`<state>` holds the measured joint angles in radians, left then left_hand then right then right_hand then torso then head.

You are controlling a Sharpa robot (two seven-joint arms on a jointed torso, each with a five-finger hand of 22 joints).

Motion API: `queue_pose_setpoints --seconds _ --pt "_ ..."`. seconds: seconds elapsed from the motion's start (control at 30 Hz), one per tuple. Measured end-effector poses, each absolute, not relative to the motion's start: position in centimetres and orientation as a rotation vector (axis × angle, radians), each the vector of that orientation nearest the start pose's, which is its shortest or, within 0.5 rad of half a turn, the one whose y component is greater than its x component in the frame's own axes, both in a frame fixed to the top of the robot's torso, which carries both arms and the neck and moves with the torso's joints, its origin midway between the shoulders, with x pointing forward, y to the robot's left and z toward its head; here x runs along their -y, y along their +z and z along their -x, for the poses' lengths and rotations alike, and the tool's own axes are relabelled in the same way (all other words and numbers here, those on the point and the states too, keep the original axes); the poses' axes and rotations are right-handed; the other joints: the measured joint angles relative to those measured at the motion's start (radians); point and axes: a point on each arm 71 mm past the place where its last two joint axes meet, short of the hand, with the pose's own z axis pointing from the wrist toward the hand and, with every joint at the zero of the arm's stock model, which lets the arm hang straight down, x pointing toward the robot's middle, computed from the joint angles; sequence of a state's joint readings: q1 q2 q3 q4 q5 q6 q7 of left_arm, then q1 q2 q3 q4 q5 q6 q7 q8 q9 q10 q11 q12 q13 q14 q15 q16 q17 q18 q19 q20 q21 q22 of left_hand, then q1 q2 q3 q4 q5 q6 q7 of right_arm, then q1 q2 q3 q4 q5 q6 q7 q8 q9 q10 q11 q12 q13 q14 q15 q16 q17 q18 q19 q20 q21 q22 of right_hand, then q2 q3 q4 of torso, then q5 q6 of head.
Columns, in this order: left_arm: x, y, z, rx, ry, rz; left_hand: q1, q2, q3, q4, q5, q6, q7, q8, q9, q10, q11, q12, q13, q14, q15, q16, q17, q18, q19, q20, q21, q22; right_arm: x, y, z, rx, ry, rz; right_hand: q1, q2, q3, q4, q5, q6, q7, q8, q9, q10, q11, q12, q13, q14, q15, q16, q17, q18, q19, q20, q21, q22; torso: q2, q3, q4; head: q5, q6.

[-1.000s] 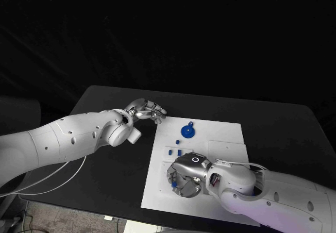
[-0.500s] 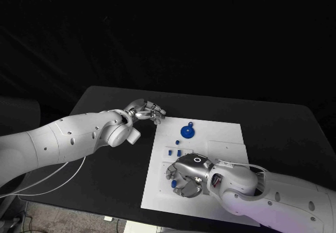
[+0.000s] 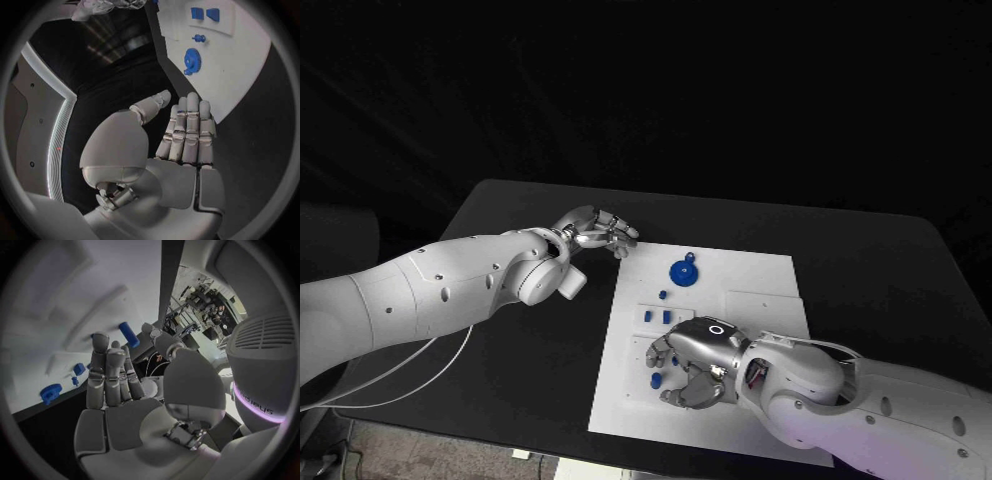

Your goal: Assemble the parts on the task board

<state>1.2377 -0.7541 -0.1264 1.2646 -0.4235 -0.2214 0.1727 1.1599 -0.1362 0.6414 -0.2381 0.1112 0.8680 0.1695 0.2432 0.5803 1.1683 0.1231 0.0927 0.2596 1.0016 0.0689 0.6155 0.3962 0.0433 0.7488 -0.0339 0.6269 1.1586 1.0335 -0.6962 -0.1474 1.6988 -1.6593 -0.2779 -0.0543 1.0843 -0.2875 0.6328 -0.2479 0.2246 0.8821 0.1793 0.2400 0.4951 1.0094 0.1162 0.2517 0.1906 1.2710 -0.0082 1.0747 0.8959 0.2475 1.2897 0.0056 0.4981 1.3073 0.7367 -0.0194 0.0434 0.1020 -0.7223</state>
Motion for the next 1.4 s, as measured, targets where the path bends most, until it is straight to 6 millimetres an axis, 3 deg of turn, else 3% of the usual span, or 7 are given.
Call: queue_pose_setpoints --seconds 0.23,0.37,0.57,0.77,1.0,1.13,1.4 --pt "-23.7 -21.4 -52.7 -1.738 -1.144 0.762 0.0 0.0 0.0 0.0 0.0 0.0 0.0 0.0 0.0 0.0 0.0 0.0 0.0 0.0 0.0 -0.004 0.001 0.0 0.0 0.0 0.0 0.0 10.5 -23.6 -39.3 -1.79 1.001 0.357 -0.022 0.014 -0.022 0.022 0.013 0.0 0.0 0.006 0.0 0.035 -0.012 0.035 0.004 -0.006 -0.001 0.006 0.0 0.0 0.0 0.0 0.0 0.0 -0.001 -0.0005 -0.0004 -0.014 0.01" --pt "-23.8 -21.4 -52.8 -1.736 -1.142 0.763 0.0 0.0 -0.003 0.003 0.0 0.0 0.0 0.0 0.0 0.0 0.0 0.0 0.0 0.0 0.0 -0.004 0.003 0.0 0.0 0.0 0.0 0.001 12.6 -21.7 -41.2 -1.773 1.012 0.222 -0.035 0.05 -0.039 0.035 0.047 0.012 -0.012 0.023 0.007 0.076 -0.036 0.108 0.039 0.001 -0.023 0.012 -0.003 0.0 0.009 -0.007 0.0 0.0 -0.001 -0.001 -0.0017 -0.032 0.016" --pt "-23.9 -21.4 -52.9 -1.733 -1.138 0.765 0.0 0.0 -0.003 0.003 0.0 0.0 0.0 0.0 0.0 0.0 0.0 0.0 0.0 0.0 0.0 -0.004 0.003 0.0 0.0 0.0 0.0 0.001 17.0 -20.4 -43.8 -1.785 0.981 0.032 -0.026 0.067 -0.045 0.029 0.039 0.018 -0.018 0.032 0.017 0.094 -0.054 0.213 0.104 0.007 -0.043 0.013 -0.008 -0.001 0.019 -0.015 0.0 0.0 -0.003 -0.0019 -0.0035 -0.061 0.026" --pt "-24.1 -21.6 -53.0 -1.731 -1.131 0.77 0.0 0.0 -0.003 0.003 0.0 0.0 0.0 0.004 0.0 0.0 0.0 0.0 0.0 0.0 0.0 -0.004 0.004 -0.001 0.0 0.0 0.0 0.001 20.9 -20.3 -45.5 -1.862 0.93 -0.138 -0.047 0.098 -0.062 0.028 0.035 0.033 -0.036 0.044 0.041 0.029 -0.08 0.493 0.319 0.005 -0.066 0.013 -0.012 0.002 0.021 -0.016 -0.008 0.0 -0.005 -0.0019 -0.0042 -0.088 0.03" --pt "-24.3 -22.0 -53.0 -1.734 -1.125 0.782 0.0 0.0 -0.003 0.003 0.0 0.0 0.0 0.004 0.0 0.0 0.0 0.0 0.0 0.0 0.0 -0.008 0.007 -0.001 0.0 0.0 -0.004 0.002 23.8 -21.8 -45.3 -2.056 0.824 -0.27 -0.109 0.141 -0.068 0.08 0.016 0.023 -0.048 0.044 0.056 0.02 -0.098 0.789 0.57 0.03 -0.086 0.037 -0.001 0.008 0.058 -0.028 0.004 0.0 -0.008 -0.0011 -0.0068 -0.109 0.027" --pt "-24.5 -22.1 -53.1 -1.731 -1.121 0.786 0.0 0.0 -0.003 0.003 0.0 0.0 0.0 0.004 -0.001 0.0 0.0 0.0 0.0 0.0 0.0 -0.008 0.007 -0.001 0.0 0.0 -0.004 0.002 24.9 -22.2 -44.9 -2.132 0.751 -0.352 -0.136 0.155 -0.066 0.083 0.054 0.021 -0.053 0.044 0.066 0.016 -0.102 0.894 0.675 0.041 -0.09 0.091 0.043 0.006 0.081 -0.03 0.044 0.0 -0.011 0.0002 -0.0092 -0.113 0.023" --pt "-24.5 -22.1 -53.3 -1.727 -1.118 0.79 0.0 0.0 -0.005 0.005 0.0 0.0 0.0 0.004 -0.001 0.0 0.0 0.0 0.0 0.0 0.0 -0.008 0.01 -0.001 0.0 0.0 -0.004 0.003 26.4 -23.1 -42.6 -2.386 0.608 -0.415 -0.21 0.164 -0.069 0.098 0.031 0.019 -0.055 0.038 0.076 0.004 -0.1 0.924 0.752 0.041 -0.09 0.12 0.075 0.0 0.081 -0.031 0.081 0.001 -0.015 0.0008 -0.0142 -0.124 0.016"
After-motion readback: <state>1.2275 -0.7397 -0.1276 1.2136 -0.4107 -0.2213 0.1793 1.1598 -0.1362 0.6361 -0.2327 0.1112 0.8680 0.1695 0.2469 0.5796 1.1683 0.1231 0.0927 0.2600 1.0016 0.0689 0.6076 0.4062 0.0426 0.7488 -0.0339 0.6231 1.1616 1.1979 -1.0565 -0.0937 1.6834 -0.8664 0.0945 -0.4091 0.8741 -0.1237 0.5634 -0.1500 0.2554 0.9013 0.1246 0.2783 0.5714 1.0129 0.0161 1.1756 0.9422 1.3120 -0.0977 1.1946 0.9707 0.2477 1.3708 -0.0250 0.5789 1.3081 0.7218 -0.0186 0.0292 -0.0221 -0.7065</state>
